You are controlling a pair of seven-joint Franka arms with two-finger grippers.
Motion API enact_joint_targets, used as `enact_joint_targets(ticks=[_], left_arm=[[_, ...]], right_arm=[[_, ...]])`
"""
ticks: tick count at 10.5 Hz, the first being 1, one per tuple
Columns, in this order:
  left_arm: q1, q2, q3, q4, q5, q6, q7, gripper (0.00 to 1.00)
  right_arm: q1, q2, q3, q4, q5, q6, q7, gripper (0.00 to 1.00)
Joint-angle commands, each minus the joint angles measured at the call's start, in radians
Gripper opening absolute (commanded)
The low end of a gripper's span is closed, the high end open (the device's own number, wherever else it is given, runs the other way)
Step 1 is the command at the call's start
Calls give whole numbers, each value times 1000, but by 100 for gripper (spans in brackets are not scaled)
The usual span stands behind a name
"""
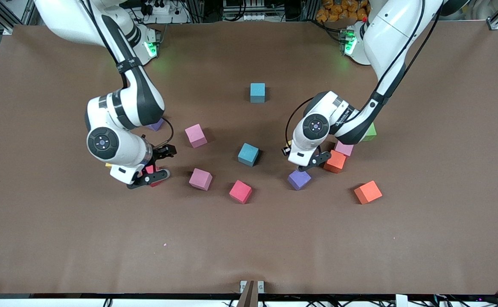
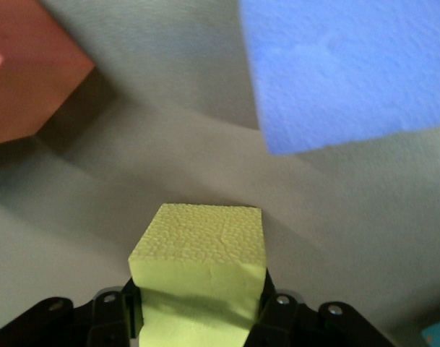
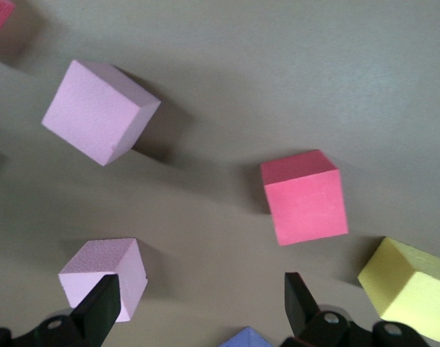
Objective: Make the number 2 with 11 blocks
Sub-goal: 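Grasp the yellow block with the left gripper while the right gripper grasps pink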
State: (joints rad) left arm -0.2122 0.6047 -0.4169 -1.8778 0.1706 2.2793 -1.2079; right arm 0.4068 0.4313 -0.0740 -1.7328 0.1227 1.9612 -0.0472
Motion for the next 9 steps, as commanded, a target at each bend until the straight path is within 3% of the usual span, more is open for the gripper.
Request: enact_joint_targets(ticks=[1, 6, 9], left_arm=[[11, -92, -20, -98, 9, 8, -143, 2], [14, -195, -172, -273, -13, 28, -557, 0], [42, -246, -227, -395, -16, 126, -731, 0]], right_arm=[[23, -22, -4, -46, 18, 33, -11, 100], [53, -146, 16, -284, 18, 156, -25, 100], [53, -160, 42, -292, 20, 162, -126, 100]])
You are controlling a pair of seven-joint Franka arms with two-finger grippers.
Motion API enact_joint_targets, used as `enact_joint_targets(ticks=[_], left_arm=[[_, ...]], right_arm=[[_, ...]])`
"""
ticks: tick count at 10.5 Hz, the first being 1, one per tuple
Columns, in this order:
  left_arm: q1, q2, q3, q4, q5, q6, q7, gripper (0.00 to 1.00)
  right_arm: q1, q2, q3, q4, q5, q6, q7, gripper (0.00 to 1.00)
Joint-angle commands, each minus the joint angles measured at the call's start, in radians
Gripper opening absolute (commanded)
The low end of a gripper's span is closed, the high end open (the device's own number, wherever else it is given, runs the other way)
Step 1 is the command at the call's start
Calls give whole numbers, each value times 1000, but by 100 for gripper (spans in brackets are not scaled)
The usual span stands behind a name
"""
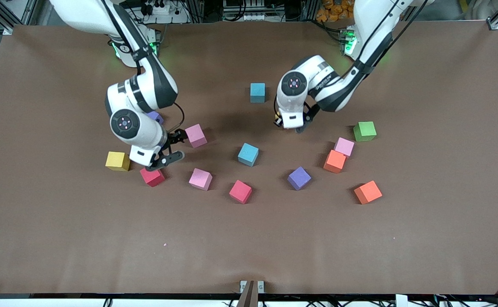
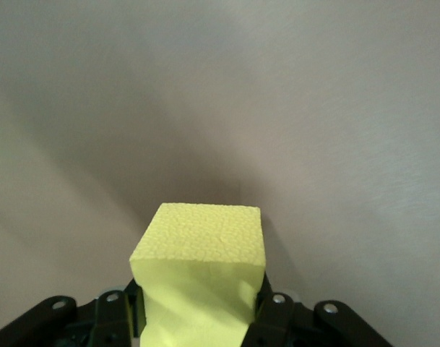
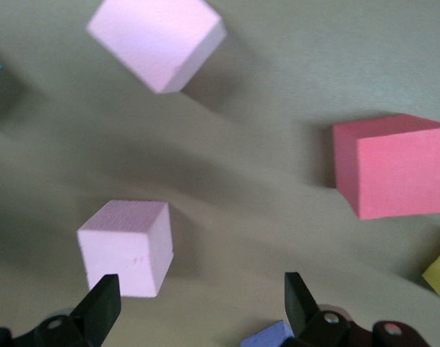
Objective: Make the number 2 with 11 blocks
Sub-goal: 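Grasp the yellow block with the left gripper while the right gripper grasps pink, then stack yellow on the cyan with the left gripper while the right gripper lifts pink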
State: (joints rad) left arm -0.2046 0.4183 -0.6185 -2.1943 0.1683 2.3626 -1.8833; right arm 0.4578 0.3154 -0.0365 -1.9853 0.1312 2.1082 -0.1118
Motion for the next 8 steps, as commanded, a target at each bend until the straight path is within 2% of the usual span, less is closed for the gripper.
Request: enact_joint_targets(ticks=[1, 4, 5, 6, 8], left_arm=[[47, -59, -44, -82, -54, 44, -129, 0], [59, -76, -73, -131, -127, 43, -192, 0], [59, -87, -76, -139, -182, 44, -219, 0], [59, -92, -82, -146, -211, 55, -253, 0], [57, -113, -119, -194, -220, 127, -359, 0]], right_arm=[[2, -39, 4, -33, 10, 33, -86, 100], [31, -29, 7, -41, 10, 73, -95, 100], [79, -32, 9, -41, 10, 82, -82, 100], [85, -15, 9, -43, 8, 140, -77, 100], [102, 2, 9, -108, 8, 217, -77, 100]])
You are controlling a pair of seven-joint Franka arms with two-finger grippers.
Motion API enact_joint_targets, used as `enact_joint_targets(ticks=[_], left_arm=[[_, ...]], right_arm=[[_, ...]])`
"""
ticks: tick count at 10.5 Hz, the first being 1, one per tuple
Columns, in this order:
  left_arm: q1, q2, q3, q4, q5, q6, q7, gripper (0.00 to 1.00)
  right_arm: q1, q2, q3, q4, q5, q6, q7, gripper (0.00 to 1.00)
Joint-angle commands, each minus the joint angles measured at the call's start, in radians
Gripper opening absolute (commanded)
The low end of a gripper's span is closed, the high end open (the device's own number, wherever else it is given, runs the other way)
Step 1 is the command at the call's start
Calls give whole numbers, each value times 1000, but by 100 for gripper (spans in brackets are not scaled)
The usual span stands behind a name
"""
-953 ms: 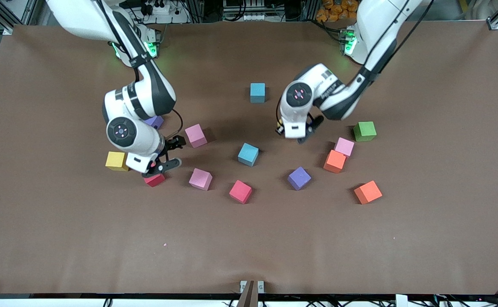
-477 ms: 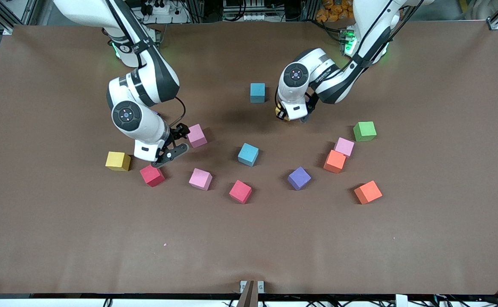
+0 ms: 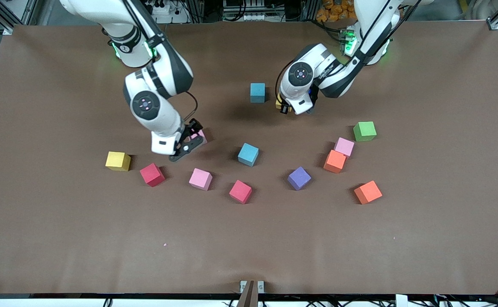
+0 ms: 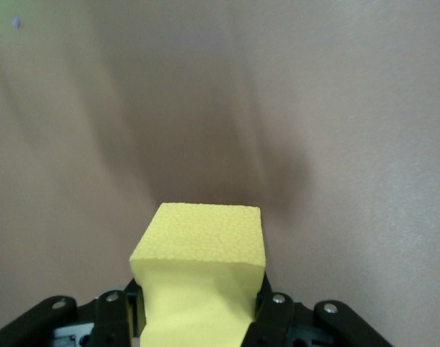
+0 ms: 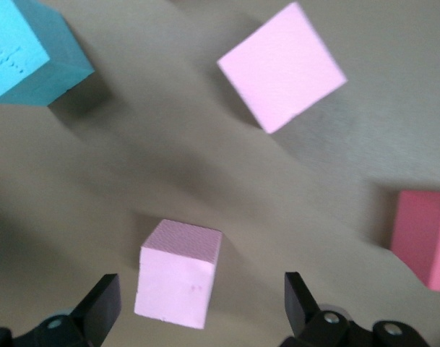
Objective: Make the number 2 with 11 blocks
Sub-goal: 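Stack yellow on the cyan with the left gripper while the right gripper lifts pink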
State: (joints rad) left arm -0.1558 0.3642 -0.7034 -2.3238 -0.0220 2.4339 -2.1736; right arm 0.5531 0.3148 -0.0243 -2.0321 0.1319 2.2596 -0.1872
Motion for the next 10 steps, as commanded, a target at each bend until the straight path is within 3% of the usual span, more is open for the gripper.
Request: enact_joint_targets(ticks=[1, 5, 10], left_arm=[[9, -64, -39, -78, -30, 75, -110, 0], [7, -62, -53, -120, -30, 161, -244, 0], [-10, -65, -79, -140, -30, 240, -362, 0]], right_arm=[[16, 4, -3, -106, 8, 124, -2, 100], [17, 18, 1, -174, 15, 179, 0, 100], [24, 17, 3, -166, 84, 172, -3, 100]])
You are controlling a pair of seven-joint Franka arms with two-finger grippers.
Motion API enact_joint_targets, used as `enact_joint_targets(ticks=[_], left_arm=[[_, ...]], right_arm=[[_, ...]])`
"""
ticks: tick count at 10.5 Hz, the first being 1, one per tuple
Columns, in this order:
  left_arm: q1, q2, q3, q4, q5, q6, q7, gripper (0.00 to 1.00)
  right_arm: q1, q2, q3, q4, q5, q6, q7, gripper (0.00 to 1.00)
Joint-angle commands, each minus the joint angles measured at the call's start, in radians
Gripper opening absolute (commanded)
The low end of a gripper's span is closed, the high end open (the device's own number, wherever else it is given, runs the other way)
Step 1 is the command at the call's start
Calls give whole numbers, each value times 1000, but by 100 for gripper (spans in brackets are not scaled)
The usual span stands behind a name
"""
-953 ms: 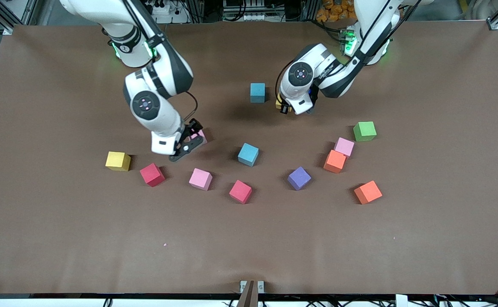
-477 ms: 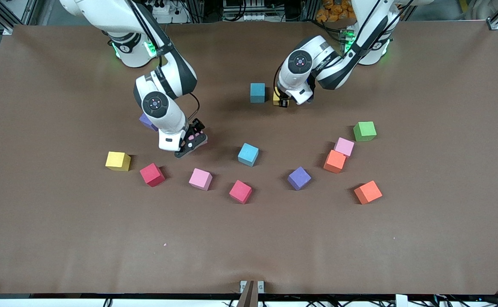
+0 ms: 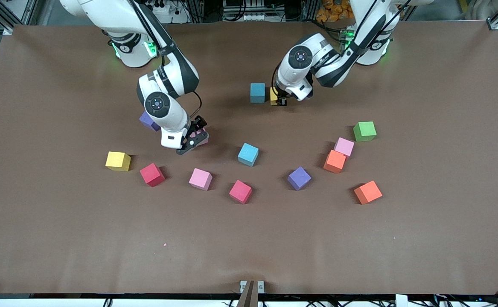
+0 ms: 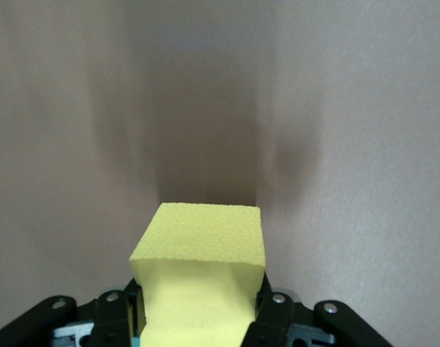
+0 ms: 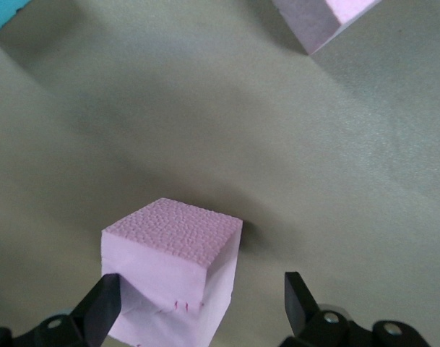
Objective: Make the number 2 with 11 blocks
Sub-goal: 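Stack yellow on the cyan with the left gripper while the right gripper lifts pink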
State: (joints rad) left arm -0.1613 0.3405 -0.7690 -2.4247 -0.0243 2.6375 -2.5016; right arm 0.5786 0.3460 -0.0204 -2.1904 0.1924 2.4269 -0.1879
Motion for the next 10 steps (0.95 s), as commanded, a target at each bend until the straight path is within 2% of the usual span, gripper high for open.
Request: enact_joint_targets(ticks=[1, 5, 10], left_arm=[[-4, -41, -32, -46, -28, 41, -40, 0], [-4, -40, -36, -66, -28, 73, -57, 0], [-7, -28, -36, -57, -22, 84, -56, 0]], right_arm=[[-5, -18, -1, -3, 24, 1, -4, 100], [-13, -13, -1, -3, 25, 4, 1, 100], [36, -12, -3, -15, 51, 17, 83, 100]])
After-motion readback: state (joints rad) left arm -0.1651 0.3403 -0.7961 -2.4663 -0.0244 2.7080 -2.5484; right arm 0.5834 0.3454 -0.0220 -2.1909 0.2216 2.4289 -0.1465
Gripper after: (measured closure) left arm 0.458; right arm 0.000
